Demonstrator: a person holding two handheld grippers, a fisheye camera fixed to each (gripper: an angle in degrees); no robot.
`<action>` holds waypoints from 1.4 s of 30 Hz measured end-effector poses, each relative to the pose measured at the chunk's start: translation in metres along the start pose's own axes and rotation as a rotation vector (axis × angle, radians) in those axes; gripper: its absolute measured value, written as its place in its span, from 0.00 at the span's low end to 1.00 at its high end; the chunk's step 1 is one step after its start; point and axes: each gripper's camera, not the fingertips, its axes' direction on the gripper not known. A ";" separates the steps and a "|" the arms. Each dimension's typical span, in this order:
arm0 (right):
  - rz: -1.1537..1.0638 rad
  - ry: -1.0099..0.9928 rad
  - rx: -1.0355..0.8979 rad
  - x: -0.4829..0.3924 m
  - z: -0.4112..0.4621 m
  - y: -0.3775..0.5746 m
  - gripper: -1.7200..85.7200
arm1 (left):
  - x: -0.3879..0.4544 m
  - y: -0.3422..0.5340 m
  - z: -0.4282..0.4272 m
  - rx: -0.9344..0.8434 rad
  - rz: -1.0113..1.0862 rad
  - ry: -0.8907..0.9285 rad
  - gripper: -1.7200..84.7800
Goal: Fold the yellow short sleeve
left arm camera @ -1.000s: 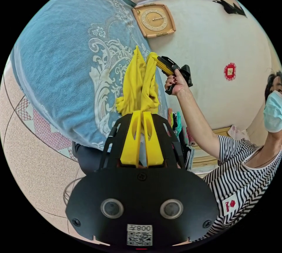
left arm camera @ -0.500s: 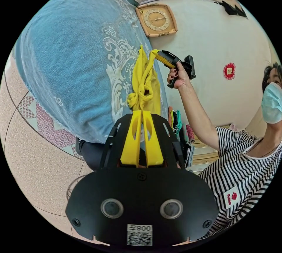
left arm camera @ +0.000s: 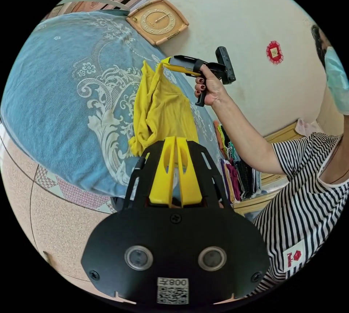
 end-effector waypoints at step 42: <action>0.284 -0.149 -0.236 0.086 -0.007 0.332 0.02 | 0.151 -0.002 0.054 -0.124 0.053 -0.244 0.02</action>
